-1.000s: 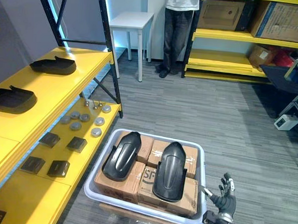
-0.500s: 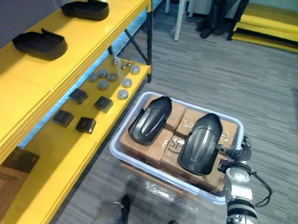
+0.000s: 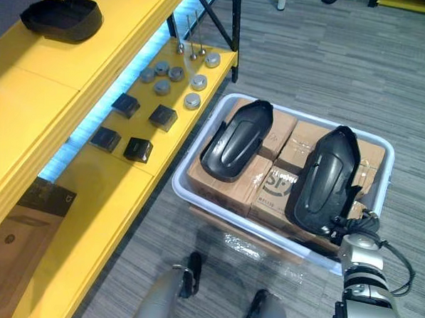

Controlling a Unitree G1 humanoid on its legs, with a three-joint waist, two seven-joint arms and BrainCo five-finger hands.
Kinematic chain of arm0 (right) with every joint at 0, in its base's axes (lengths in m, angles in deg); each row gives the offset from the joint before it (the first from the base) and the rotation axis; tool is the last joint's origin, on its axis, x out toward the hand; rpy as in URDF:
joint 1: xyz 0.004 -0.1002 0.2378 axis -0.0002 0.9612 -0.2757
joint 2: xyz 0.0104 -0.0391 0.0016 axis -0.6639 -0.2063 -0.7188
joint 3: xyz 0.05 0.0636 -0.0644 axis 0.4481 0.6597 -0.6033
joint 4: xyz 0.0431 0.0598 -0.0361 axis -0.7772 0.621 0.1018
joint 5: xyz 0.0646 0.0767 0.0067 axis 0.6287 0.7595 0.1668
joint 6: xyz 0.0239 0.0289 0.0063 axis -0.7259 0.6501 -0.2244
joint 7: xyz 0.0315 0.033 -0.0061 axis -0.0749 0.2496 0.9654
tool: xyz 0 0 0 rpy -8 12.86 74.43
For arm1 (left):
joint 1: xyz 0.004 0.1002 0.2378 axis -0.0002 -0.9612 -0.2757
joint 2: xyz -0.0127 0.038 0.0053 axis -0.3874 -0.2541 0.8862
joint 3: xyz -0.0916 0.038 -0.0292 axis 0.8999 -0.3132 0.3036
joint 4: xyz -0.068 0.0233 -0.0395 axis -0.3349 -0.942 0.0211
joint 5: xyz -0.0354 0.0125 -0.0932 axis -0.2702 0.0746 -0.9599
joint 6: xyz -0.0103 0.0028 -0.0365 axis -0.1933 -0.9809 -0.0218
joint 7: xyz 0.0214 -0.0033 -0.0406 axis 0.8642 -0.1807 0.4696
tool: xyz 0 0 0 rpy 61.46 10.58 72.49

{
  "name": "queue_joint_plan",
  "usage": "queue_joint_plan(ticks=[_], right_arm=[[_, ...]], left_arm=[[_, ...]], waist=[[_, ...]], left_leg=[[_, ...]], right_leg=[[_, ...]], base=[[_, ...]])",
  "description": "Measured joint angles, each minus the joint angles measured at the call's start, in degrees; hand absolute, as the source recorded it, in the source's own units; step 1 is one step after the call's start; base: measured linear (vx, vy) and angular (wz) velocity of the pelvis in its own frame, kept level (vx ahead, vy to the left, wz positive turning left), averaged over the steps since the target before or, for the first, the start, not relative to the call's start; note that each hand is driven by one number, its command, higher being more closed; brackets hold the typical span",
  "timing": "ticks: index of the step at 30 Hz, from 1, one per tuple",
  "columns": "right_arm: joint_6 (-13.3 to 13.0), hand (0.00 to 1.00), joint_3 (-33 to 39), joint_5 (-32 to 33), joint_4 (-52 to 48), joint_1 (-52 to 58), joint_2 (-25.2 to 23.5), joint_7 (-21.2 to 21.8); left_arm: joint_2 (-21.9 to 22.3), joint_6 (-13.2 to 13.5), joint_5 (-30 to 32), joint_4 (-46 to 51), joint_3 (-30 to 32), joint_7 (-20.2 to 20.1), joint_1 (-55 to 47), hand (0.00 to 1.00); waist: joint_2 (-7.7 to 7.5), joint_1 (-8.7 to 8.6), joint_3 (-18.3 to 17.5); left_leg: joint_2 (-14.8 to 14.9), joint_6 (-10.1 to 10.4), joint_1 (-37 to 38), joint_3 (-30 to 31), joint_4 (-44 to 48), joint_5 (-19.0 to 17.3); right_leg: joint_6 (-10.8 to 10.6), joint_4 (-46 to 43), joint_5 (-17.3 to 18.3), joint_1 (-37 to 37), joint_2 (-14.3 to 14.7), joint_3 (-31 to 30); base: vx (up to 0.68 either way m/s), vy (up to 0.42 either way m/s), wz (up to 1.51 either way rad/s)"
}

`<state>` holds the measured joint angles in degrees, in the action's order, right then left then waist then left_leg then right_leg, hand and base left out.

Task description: Walk over and take plastic housings, then place them on the shelf

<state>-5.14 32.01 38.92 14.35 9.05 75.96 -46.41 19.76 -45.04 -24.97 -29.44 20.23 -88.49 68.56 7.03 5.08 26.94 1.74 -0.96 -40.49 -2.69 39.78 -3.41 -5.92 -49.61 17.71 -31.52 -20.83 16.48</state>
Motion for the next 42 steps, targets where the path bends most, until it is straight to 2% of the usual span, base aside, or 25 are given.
queue_joint_plan(ticks=[4, 10, 14, 19, 23, 24, 27, 29, 30, 33, 35, 38, 42], right_arm=[[1.83, 1.0, 1.61, 1.63, 0.08, -1.1, 1.46, -0.06], [1.97, 1.0, 2.02, -0.02, 2.57, -1.09, 3.26, -0.87], [1.99, 1.0, 1.85, -2.45, 4.03, -0.6, 3.35, -0.99], [3.32, 1.0, 0.76, -5.97, 4.15, 0.84, 2.12, -0.4], [4.55, 1.0, 0.13, -10.49, 0.7, 1.55, 1.19, 2.31], [4.97, 1.0, -0.46, -11.61, -1.29, 1.59, 1.19, 3.05], [5.95, 1.0, -0.76, -12.71, -5.25, 2.22, 1.18, 5.0], [6.78, 1.0, -0.59, -14.35, -8.81, 3.18, 1.35, 6.11], [6.78, 1.0, -0.58, -15.07, -9.51, 3.37, 1.35, 6.31], [6.77, 1.0, -0.65, -20.25, -14.58, 3.48, 1.38, 8.05], [6.7, 1.0, -0.66, -22.69, -19.21, 3.45, 1.5, 9.16], [6.7, 1.0, -1.75, -24.43, -20.72, 3.48, 1.46, 11.4], [6.7, 1.0, -3.92, -25.25, -21.99, 4.57, 0.58, 13.83]], left_arm=[[0.3, 0.11, -1.07, 1.26, 1.66, -1.1, 1.05, 0.0], [0.48, 1.58, -0.9, 2.21, 1.88, -2.04, 0.32, 0.0], [0.53, 3.09, -0.89, 2.46, 1.67, -2.68, -0.27, 0.0], [0.55, 5.16, -0.9, 4.57, 1.14, -3.48, -0.82, 0.0], [0.33, 5.47, -0.93, 11.92, -1.39, -3.53, -1.05, 0.0], [0.42, 4.72, -0.92, 15.17, -2.82, -3.41, -1.11, 0.0], [-1.39, 1.09, -1.18, 20.24, -3.33, -1.33, -2.46, 0.0], [-1.66, -0.93, -2.57, 29.54, -3.51, -1.3, -5.13, 0.0], [-1.43, -1.42, -3.28, 31.05, -3.54, -1.35, -5.3, 0.0], [-1.16, -3.58, -3.93, 36.32, -4.41, -2.43, -4.99, 0.0], [-1.23, -6.25, -4.42, 38.25, -5.95, -3.87, -4.37, 0.0], [-1.64, -9.43, -6.12, 41.13, -7.52, -5.09, -3.83, 0.0], [-2.1, -12.55, -7.87, 44.47, -9.8, -6.03, -1.9, 0.0]], waist=[[-0.01, 0.43, 0.0], [0.2, 0.36, -0.29], [0.17, 0.33, -0.89], [0.1, 0.07, -1.06], [-0.16, -1.05, -0.91], [-0.26, -1.49, -0.86], [-0.98, -2.63, -0.43], [-1.27, -2.85, -0.5], [-1.38, -2.89, -0.65], [-2.44, -3.73, -2.87], [-3.6, -4.18, -4.89], [-4.97, -4.2, -7.57], [-5.1, -4.24, -10.07]], left_leg=[[0.04, -0.05, -1.87, -0.28, 1.68, 0.06], [0.38, -1.19, -1.92, -3.17, 0.92, 1.09], [0.42, -1.25, 1.32, -6.7, -3.85, 1.35], [0.52, -1.17, 9.02, -8.59, -13.48, 3.13], [1.21, -0.89, 16.79, -9.01, -19.84, 6.74], [1.37, -0.93, 18.84, -9.01, -21.08, 8.14], [1.36, -1.01, 23.21, -9.17, -23.62, 8.74], [1.55, -1.28, 27.45, -9.48, -26.22, 9.01], [1.55, -1.27, 28.53, -9.5, -26.99, 9.01], [1.81, -0.71, 31.79, -9.61, -30.66, 9.39], [2.16, 0.1, 34.16, -10.2, -33.82, 9.98], [2.3, 0.59, 36.38, -10.98, -36.39, 10.33], [2.35, 1.25, 38.61, -11.36, -38.87, 10.8]], right_leg=[[0.05, -2.22, 0.03, -2.35, -0.74, -0.35], [-0.07, -3.55, -0.05, -2.86, -2.88, -0.27], [-0.68, -1.38, -0.44, -1.22, -3.97, -0.46], [-1.37, 6.09, -1.27, 5.25, -2.19, 0.3], [-1.13, 13.44, -4.1, 13.46, 0.63, 1.5], [-1.09, 15.18, -4.67, 15.69, 1.4, 1.47], [-0.89, 19.49, -6.4, 20.56, 2.64, 1.62], [-0.97, 24.5, -7.97, 25.66, 4.01, 2.17], [-0.97, 25.76, -8.26, 26.94, 4.29, 2.42], [-1.03, 31.32, -9.92, 31.07, 5.99, 3.17], [-0.96, 35.74, -11.45, 33.44, 7.39, 3.18], [-0.9, 38.99, -12.24, 35.49, 8.32, 2.99], [-0.6, 41.45, -12.87, 37.44, 9.1, 2.94]], base=[[-0.08, 0.016, 0.0], [-0.08, 0.016, 0.15], [-0.03, -0.007, 0.1], [0.03, -0.051, 0.03], [0.1, -0.031, -0.08], [0.15, -0.006, -0.18], [0.16, -0.004, -0.1], [0.18, -0.016, -0.1], [0.19, -0.022, -0.07], [0.16, -0.03, -0.08], [0.14, -0.03, -0.16], [0.13, -0.03, -0.15], [0.08, -0.028, -0.06]])
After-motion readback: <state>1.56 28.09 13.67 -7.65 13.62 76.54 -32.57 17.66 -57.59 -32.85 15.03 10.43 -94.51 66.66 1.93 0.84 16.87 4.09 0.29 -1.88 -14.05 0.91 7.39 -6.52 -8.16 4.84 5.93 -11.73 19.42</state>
